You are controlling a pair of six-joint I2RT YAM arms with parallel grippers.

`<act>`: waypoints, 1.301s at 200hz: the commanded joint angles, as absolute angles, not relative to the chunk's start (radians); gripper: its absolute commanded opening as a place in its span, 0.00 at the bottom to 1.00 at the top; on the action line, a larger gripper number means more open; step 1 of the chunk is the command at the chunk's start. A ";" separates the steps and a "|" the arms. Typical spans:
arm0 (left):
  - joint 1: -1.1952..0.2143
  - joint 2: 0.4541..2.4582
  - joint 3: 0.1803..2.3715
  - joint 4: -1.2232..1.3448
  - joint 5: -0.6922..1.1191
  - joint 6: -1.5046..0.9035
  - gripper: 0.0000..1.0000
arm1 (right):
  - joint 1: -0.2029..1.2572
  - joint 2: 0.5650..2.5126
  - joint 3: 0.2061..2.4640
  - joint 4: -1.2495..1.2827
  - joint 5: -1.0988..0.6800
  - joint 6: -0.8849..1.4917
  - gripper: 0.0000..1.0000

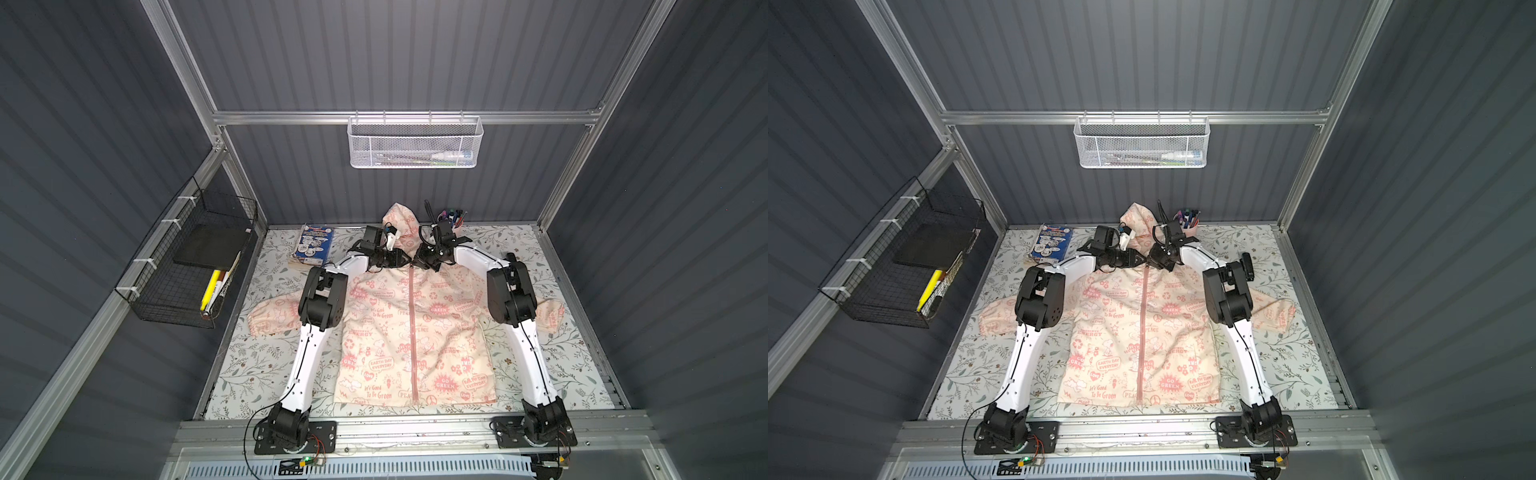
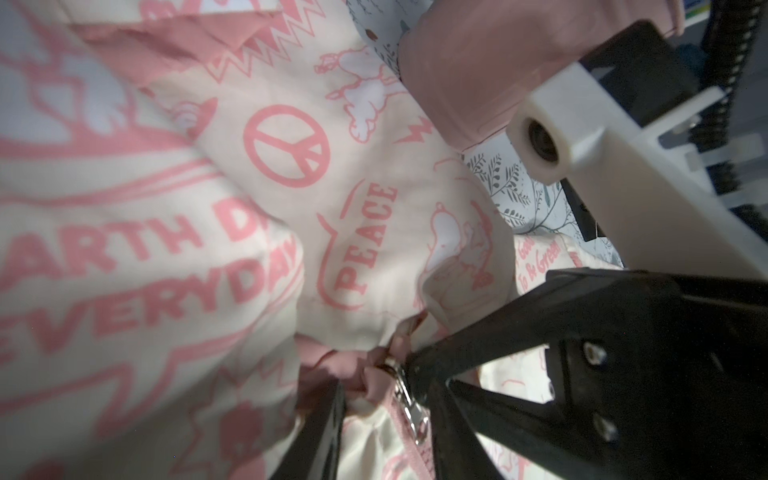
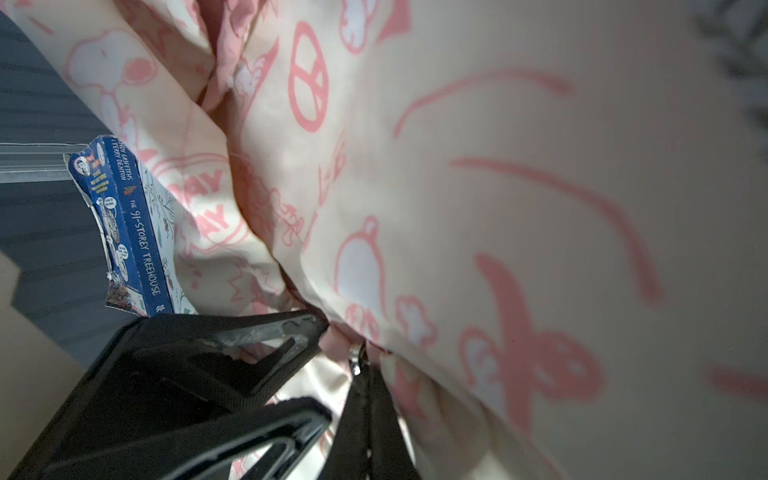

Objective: Unzip the jacket
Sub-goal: Unzip the zipper on the jacket.

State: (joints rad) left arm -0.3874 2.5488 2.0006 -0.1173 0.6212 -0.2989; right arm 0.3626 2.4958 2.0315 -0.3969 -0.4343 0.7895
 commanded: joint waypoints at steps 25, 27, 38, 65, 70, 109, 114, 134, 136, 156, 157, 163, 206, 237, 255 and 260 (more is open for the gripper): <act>-0.406 2.627 2.003 -0.227 0.592 -0.297 0.33 | 0.360 2.550 2.006 -0.411 -0.447 0.811 0.02; -0.406 2.629 2.005 -0.230 0.591 -0.296 0.33 | 0.360 2.551 2.005 -0.411 -0.446 0.811 0.02; -0.412 2.640 2.016 -0.249 0.579 -0.290 0.31 | 0.360 2.551 2.003 -0.410 -0.445 0.812 0.02; -0.429 2.660 2.039 -0.291 0.527 -0.280 0.29 | 0.360 2.550 1.999 -0.408 -0.446 0.814 0.02; -0.431 2.663 2.041 -0.294 0.522 -0.279 0.29 | 0.360 2.551 1.998 -0.408 -0.446 0.815 0.02; -0.442 2.669 2.032 -0.291 0.534 -0.274 0.28 | 0.360 2.552 1.994 -0.404 -0.451 0.819 0.01; -0.443 2.670 2.032 -0.289 0.536 -0.273 0.28 | 0.360 2.553 1.994 -0.404 -0.451 0.819 0.01; -0.443 2.671 2.031 -0.290 0.532 -0.277 0.24 | 0.362 2.555 1.994 -0.406 -0.453 0.819 0.01; -0.443 2.671 2.031 -0.291 0.532 -0.277 0.24 | 0.361 2.556 1.994 -0.405 -0.453 0.820 0.01; -0.443 2.670 2.034 -0.290 0.528 -0.278 0.17 | 0.360 2.556 1.994 -0.405 -0.453 0.819 0.01; -0.443 2.670 2.034 -0.291 0.528 -0.278 0.16 | 0.360 2.556 1.993 -0.405 -0.453 0.819 0.01; -0.443 2.670 2.035 -0.290 0.530 -0.279 0.14 | 0.360 2.554 1.993 -0.406 -0.453 0.819 0.01; -0.443 2.641 2.026 -0.282 0.603 -0.311 0.00 | 0.356 2.520 1.976 -0.410 -0.443 0.799 0.01; -0.433 2.600 2.011 -0.227 0.650 -0.333 0.00 | 0.345 2.432 1.916 -0.355 -0.460 0.755 0.07; -0.431 2.554 1.971 -0.151 0.688 -0.336 0.00 | 0.340 2.361 1.861 -0.308 -0.466 0.733 0.10; -0.430 2.540 1.956 -0.128 0.696 -0.340 0.00 | 0.338 2.342 1.841 -0.289 -0.466 0.733 0.12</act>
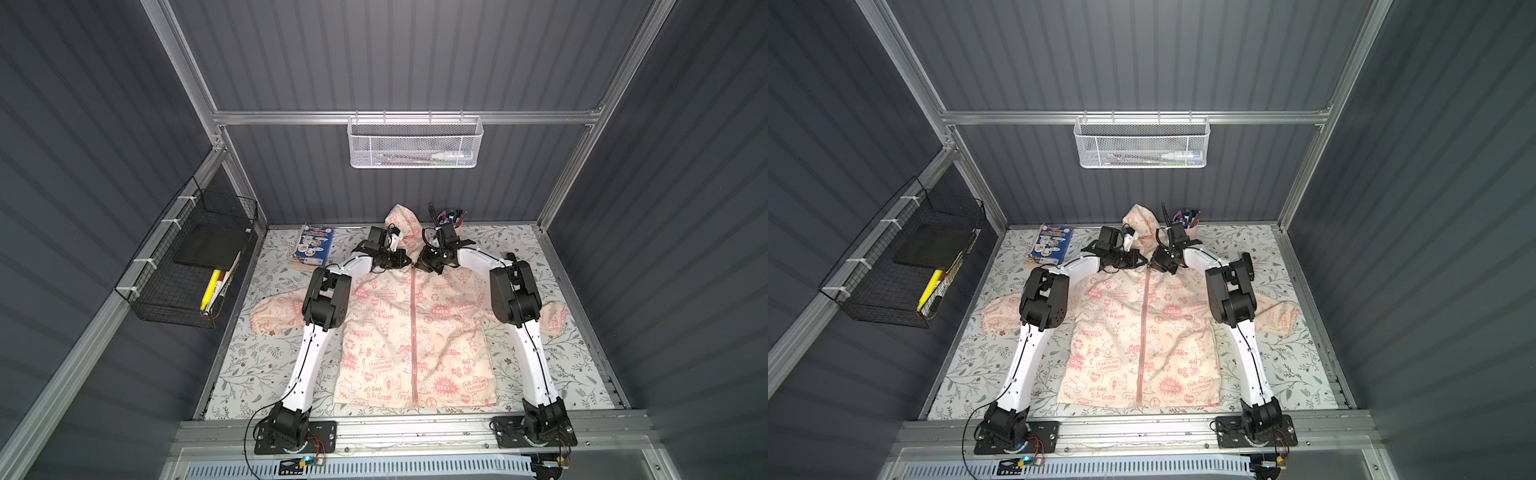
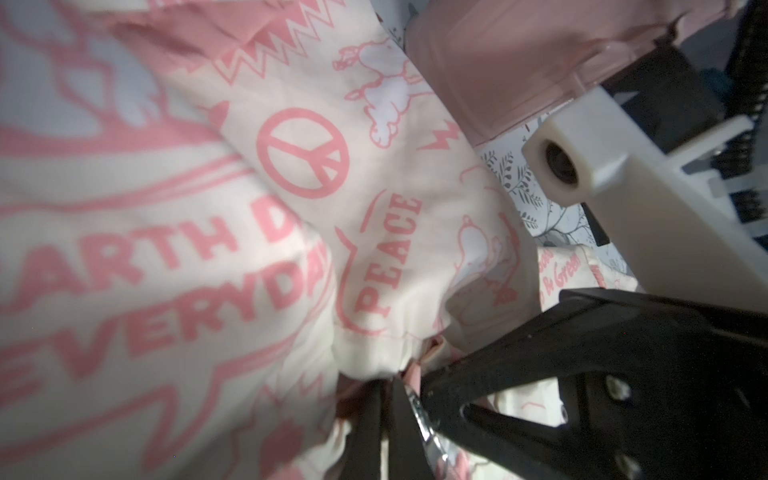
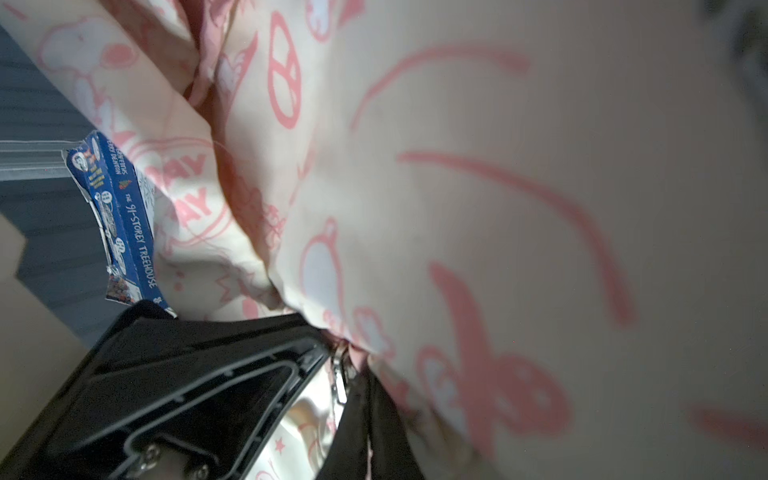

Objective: Unzip the jacket
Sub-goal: Unzip the zipper on the jacket.

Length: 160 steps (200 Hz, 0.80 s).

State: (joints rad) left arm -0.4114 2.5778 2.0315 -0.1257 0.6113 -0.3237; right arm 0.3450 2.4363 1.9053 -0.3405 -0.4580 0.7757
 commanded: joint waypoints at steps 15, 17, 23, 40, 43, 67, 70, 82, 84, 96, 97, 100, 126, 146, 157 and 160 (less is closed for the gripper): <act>-0.428 2.502 1.918 -0.066 0.717 -0.344 0.00 | 0.334 2.285 1.783 -0.239 -0.470 0.743 0.14; -0.427 2.499 1.915 -0.059 0.719 -0.344 0.00 | 0.333 2.278 1.775 -0.233 -0.468 0.744 0.14; -0.425 2.486 1.904 -0.040 0.726 -0.344 0.00 | 0.332 2.257 1.753 -0.220 -0.464 0.748 0.14; -0.421 2.457 1.877 0.005 0.743 -0.344 0.00 | 0.328 2.203 1.699 -0.204 -0.443 0.750 0.14; -0.421 2.453 1.875 0.011 0.747 -0.344 0.00 | 0.327 2.195 1.690 -0.199 -0.440 0.750 0.14; -0.417 2.419 1.847 0.053 0.767 -0.337 0.00 | 0.320 2.133 1.613 -0.153 -0.438 0.767 0.15; -0.417 2.414 1.842 0.058 0.769 -0.335 0.00 | 0.319 2.126 1.604 -0.147 -0.442 0.772 0.15; -0.416 2.395 1.825 0.078 0.775 -0.331 0.00 | 0.316 2.103 1.574 -0.130 -0.459 0.781 0.16; -0.416 2.392 1.823 0.081 0.776 -0.331 0.00 | 0.314 2.099 1.571 -0.128 -0.461 0.782 0.16; -0.413 2.373 1.806 0.101 0.781 -0.330 0.00 | 0.311 2.080 1.549 -0.116 -0.482 0.779 0.17; -0.413 2.372 1.805 0.103 0.782 -0.330 0.00 | 0.311 2.079 1.548 -0.115 -0.484 0.779 0.17; -0.413 2.367 1.799 0.109 0.783 -0.330 0.00 | 0.311 2.074 1.543 -0.112 -0.491 0.777 0.17; -0.408 2.337 1.778 0.141 0.799 -0.330 0.00 | 0.311 2.057 1.520 -0.088 -0.563 0.773 0.17; -0.408 2.317 1.763 0.158 0.800 -0.325 0.00 | 0.311 2.038 1.490 -0.047 -0.607 0.785 0.18; -0.408 2.309 1.757 0.163 0.798 -0.318 0.00 | 0.312 2.022 1.467 -0.016 -0.611 0.794 0.19; -0.408 2.305 1.755 0.164 0.796 -0.317 0.00 | 0.311 2.018 1.463 -0.011 -0.608 0.794 0.19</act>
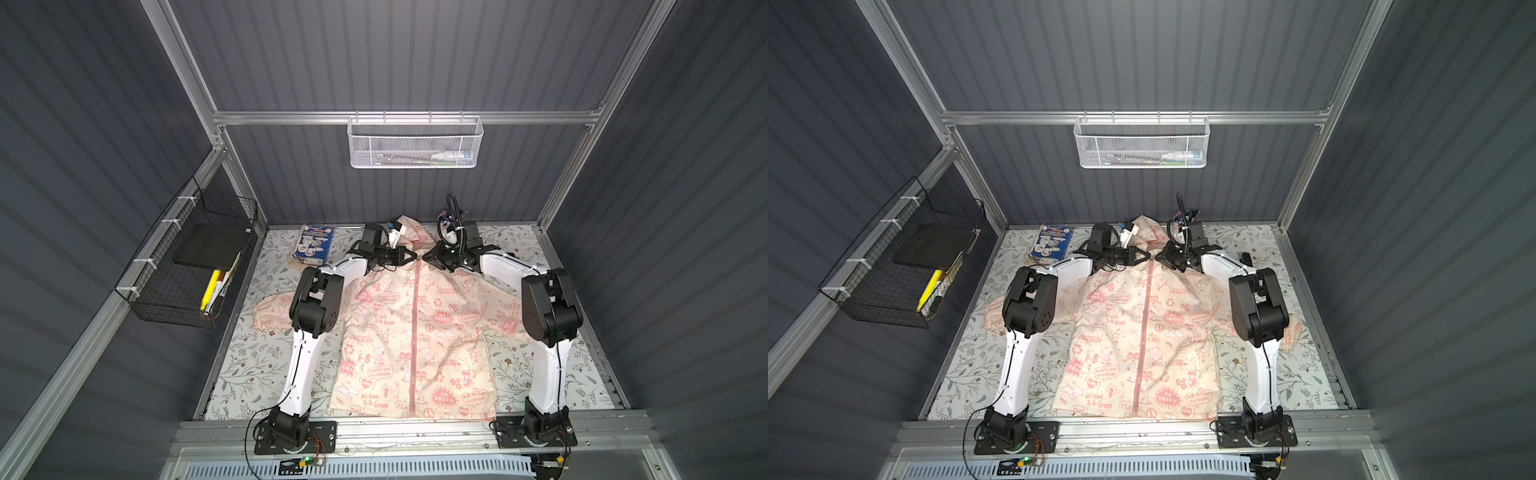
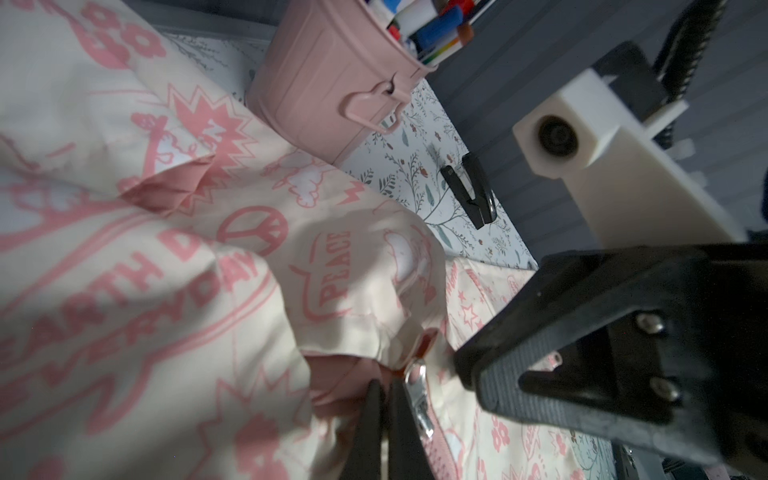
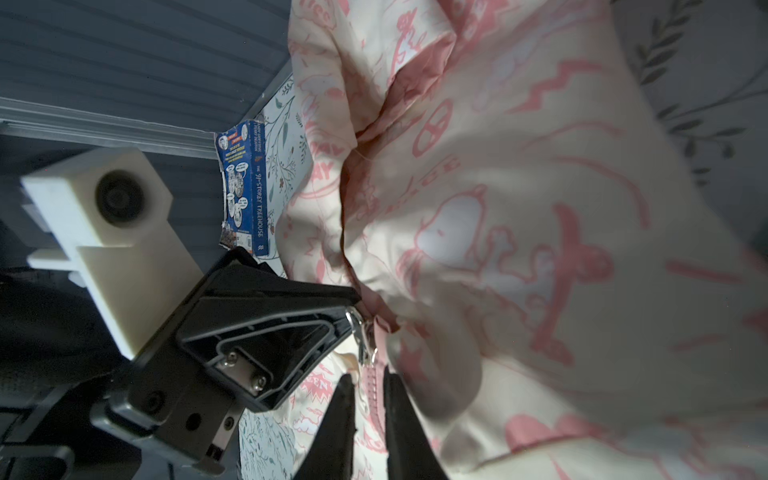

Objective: Unzip the jacket
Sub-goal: Unzip the zipper on the jacket.

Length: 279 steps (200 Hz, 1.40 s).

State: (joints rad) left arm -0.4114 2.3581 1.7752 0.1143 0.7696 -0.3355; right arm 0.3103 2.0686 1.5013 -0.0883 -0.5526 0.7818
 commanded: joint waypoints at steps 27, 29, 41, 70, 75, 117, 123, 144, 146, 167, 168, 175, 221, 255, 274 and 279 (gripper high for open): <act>-0.409 2.291 1.740 0.164 0.787 -0.287 0.00 | 0.304 1.992 1.456 -0.022 -0.590 0.806 0.20; -0.408 2.291 1.739 0.165 0.786 -0.285 0.00 | 0.304 1.989 1.455 -0.020 -0.588 0.808 0.20; -0.408 2.281 1.734 0.168 0.763 -0.262 0.00 | 0.302 1.981 1.454 -0.012 -0.589 0.814 0.19; -0.410 2.241 1.708 0.199 0.715 -0.240 0.00 | 0.302 1.982 1.464 -0.007 -0.619 0.822 0.18; -0.410 2.230 1.700 0.204 0.703 -0.237 0.00 | 0.303 1.979 1.461 -0.007 -0.614 0.821 0.18; -0.410 2.170 1.661 0.232 0.657 -0.185 0.00 | 0.302 1.971 1.478 -0.020 -0.616 0.811 0.16; -0.410 2.166 1.658 0.233 0.657 -0.178 0.00 | 0.302 1.972 1.482 -0.015 -0.626 0.811 0.16; -0.411 2.150 1.636 0.254 0.657 -0.161 0.00 | 0.302 1.970 1.478 0.035 -0.665 0.821 0.16; -0.411 2.149 1.637 0.254 0.657 -0.160 0.00 | 0.302 1.969 1.477 0.041 -0.668 0.823 0.16; -0.411 2.149 1.634 0.253 0.659 -0.155 0.00 | 0.301 1.966 1.471 0.086 -0.688 0.838 0.17; -0.411 2.149 1.635 0.253 0.658 -0.155 0.00 | 0.302 1.966 1.471 0.087 -0.688 0.839 0.17; -0.411 2.149 1.634 0.252 0.662 -0.155 0.00 | 0.301 1.968 1.474 0.093 -0.696 0.844 0.18; -0.413 2.139 1.628 0.262 0.669 -0.157 0.00 | 0.300 1.976 1.481 0.135 -0.702 0.874 0.19; -0.419 2.132 1.628 0.256 0.680 -0.156 0.00 | 0.295 1.994 1.535 0.132 -0.699 0.879 0.20; -0.420 2.127 1.627 0.255 0.681 -0.156 0.00 | 0.293 2.010 1.569 0.119 -0.692 0.868 0.20; -0.420 2.125 1.628 0.253 0.681 -0.156 0.00 | 0.293 2.016 1.578 0.114 -0.694 0.866 0.20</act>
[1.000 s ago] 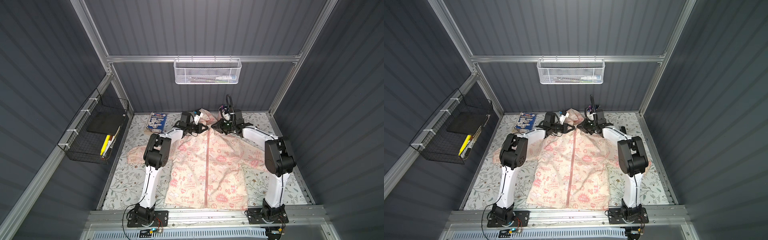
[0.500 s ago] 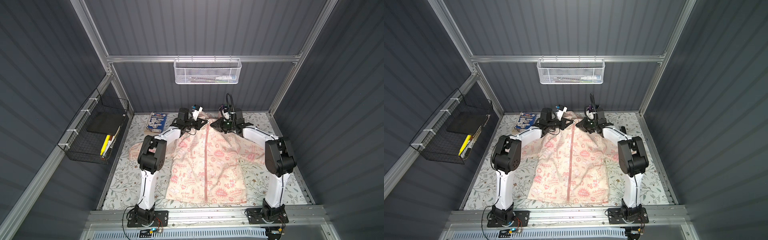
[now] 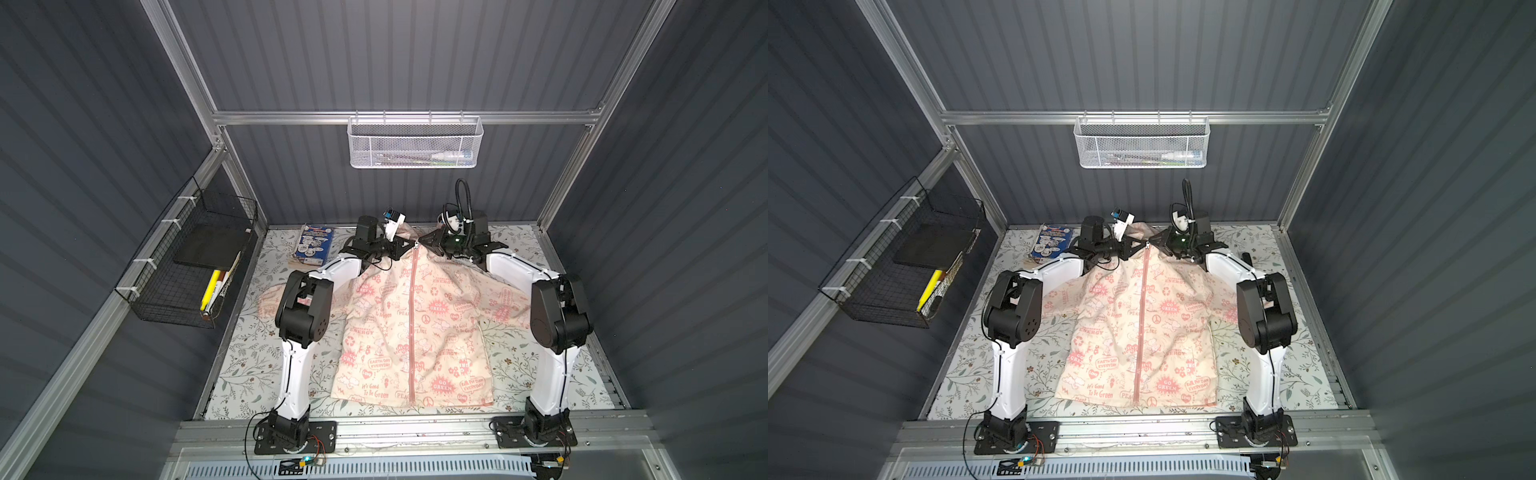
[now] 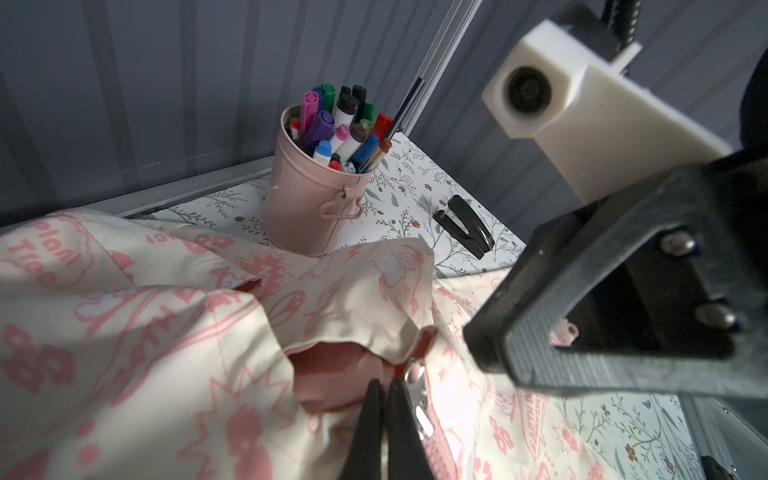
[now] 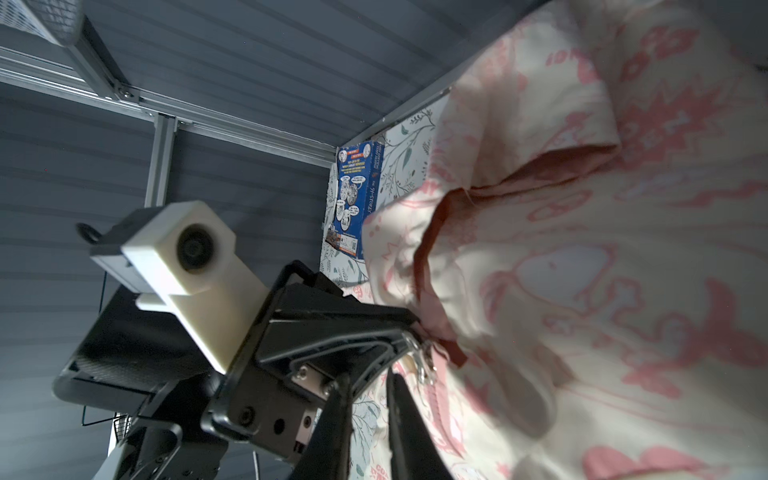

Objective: Unzip the jacket
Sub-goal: Unzip the zipper on the jacket.

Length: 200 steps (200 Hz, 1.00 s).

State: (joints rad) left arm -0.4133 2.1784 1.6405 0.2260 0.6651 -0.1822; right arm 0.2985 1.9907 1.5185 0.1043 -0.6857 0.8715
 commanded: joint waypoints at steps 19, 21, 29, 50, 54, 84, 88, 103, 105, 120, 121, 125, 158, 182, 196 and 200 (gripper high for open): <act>-0.422 2.124 1.629 0.254 0.687 -0.157 0.00 | 0.293 2.043 1.613 0.105 -0.711 0.862 0.21; -0.422 2.124 1.629 0.254 0.688 -0.156 0.00 | 0.293 2.046 1.618 0.104 -0.714 0.863 0.21; -0.422 2.125 1.631 0.253 0.691 -0.156 0.00 | 0.293 2.056 1.629 0.101 -0.718 0.863 0.21; -0.422 2.128 1.633 0.253 0.699 -0.156 0.00 | 0.293 2.074 1.651 0.096 -0.724 0.859 0.21; -0.422 2.129 1.634 0.252 0.701 -0.156 0.00 | 0.293 2.078 1.656 0.093 -0.725 0.857 0.21; -0.422 2.128 1.634 0.256 0.707 -0.158 0.00 | 0.293 2.094 1.670 0.051 -0.725 0.838 0.21; -0.423 2.129 1.635 0.255 0.709 -0.158 0.00 | 0.293 2.098 1.670 0.051 -0.726 0.839 0.21; -0.422 2.130 1.637 0.256 0.712 -0.158 0.00 | 0.294 2.108 1.670 0.044 -0.741 0.838 0.21; -0.422 2.130 1.637 0.256 0.713 -0.158 0.00 | 0.295 2.109 1.671 0.043 -0.742 0.838 0.21; -0.422 2.130 1.636 0.255 0.712 -0.158 0.00 | 0.296 2.112 1.669 0.043 -0.755 0.840 0.21; -0.422 2.129 1.636 0.255 0.712 -0.158 0.00 | 0.296 2.113 1.668 0.043 -0.756 0.840 0.21; -0.422 2.130 1.636 0.256 0.713 -0.158 0.00 | 0.296 2.113 1.667 0.042 -0.758 0.840 0.21; -0.422 2.131 1.637 0.257 0.718 -0.164 0.00 | 0.298 2.115 1.655 0.047 -0.784 0.844 0.20; -0.422 2.135 1.638 0.259 0.723 -0.168 0.00 | 0.300 2.112 1.645 0.053 -0.800 0.846 0.19; -0.422 2.135 1.639 0.259 0.727 -0.170 0.00 | 0.299 2.112 1.640 0.054 -0.805 0.841 0.18; -0.422 2.135 1.638 0.258 0.729 -0.171 0.00 | 0.299 2.112 1.639 0.054 -0.804 0.840 0.18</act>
State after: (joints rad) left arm -0.4141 2.1738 1.6360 0.2260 0.6937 -0.1825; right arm 0.2951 2.1101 1.6398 0.0486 -0.7712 0.8558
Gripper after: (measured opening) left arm 0.051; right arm 0.182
